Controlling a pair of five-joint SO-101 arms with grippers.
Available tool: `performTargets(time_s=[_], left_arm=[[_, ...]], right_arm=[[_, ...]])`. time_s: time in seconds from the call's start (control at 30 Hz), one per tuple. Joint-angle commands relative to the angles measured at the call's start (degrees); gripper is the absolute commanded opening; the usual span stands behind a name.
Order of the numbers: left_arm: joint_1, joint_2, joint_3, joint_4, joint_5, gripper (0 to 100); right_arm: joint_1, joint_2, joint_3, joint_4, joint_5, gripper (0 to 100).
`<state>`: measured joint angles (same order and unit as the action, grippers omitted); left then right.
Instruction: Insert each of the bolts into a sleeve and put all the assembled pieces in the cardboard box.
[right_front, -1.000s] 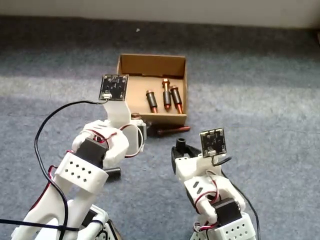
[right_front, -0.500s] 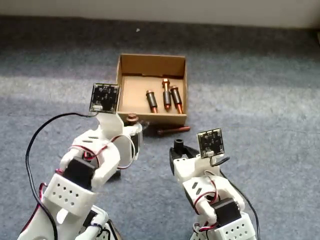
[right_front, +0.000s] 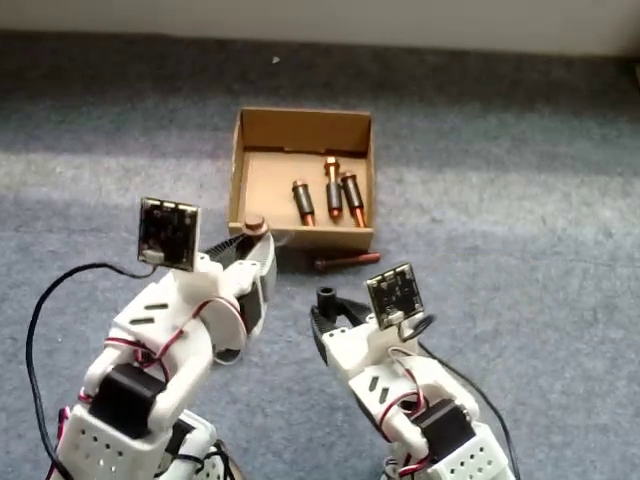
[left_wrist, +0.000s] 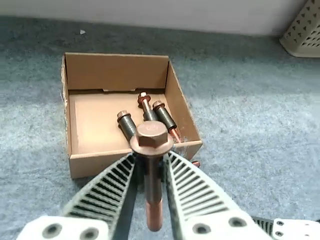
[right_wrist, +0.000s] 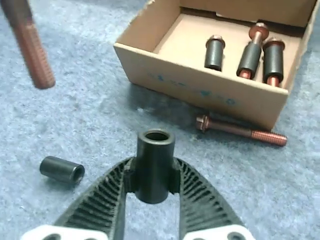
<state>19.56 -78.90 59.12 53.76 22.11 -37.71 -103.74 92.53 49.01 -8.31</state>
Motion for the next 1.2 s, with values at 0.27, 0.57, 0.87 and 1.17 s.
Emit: performTargets(time_s=[0.27,0.57,0.87,1.17], left_arm=[[-0.22,-23.96,-0.13,-1.14,-0.18,1],[-0.48,-25.63,2.24,-1.32,-0.35,1],[-0.57,-25.63,4.09,-1.32,-0.62,1],[-0.57,-25.63,3.91,-1.14,-0.62,1]], right_arm=[[-9.19,-0.66,-3.03,-10.24,-0.09,0.6],[-13.05,-0.66,8.75,-28.18,16.26,0.6],[-12.88,-0.75,12.18,-30.90,17.05,0.6],[-12.70,-0.66,11.82,-30.73,17.49,0.5]])
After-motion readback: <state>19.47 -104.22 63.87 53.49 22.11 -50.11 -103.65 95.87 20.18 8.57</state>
